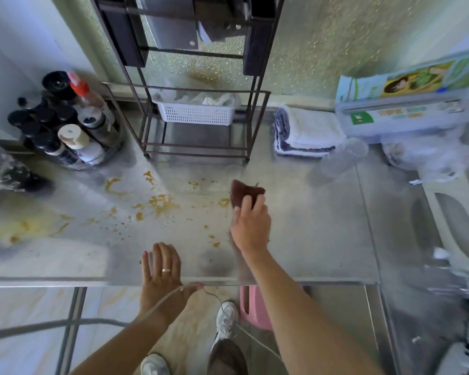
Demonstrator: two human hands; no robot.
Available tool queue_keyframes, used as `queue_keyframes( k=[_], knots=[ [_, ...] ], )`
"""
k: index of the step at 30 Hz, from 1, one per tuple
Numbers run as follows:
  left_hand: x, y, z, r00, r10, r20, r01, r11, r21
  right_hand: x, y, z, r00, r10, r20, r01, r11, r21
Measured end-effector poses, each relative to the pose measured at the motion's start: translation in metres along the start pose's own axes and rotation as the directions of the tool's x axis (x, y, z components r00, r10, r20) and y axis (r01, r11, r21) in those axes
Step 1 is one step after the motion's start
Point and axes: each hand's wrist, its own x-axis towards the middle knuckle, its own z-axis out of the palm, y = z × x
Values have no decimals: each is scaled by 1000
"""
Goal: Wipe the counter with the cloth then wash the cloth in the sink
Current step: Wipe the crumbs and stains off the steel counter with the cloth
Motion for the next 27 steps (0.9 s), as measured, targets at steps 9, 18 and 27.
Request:
queue_keyframes(
  k=[9, 18, 27],
  knots=[
    [0, 0, 1, 998, -14, -54, 13, 1000, -12, 46, 147, -33, 998, -39, -47, 27, 975, -221],
    [-1, 2, -1, 999, -32, -16, 32, 999, -15, 55, -29, 29, 985, -108, -132, 117, 991, 68],
    [-2, 1, -3, 999, -29, 17, 30, 997, -74, 29, 93, -3, 932, -362, -4, 360, 926, 112]
  ],
)
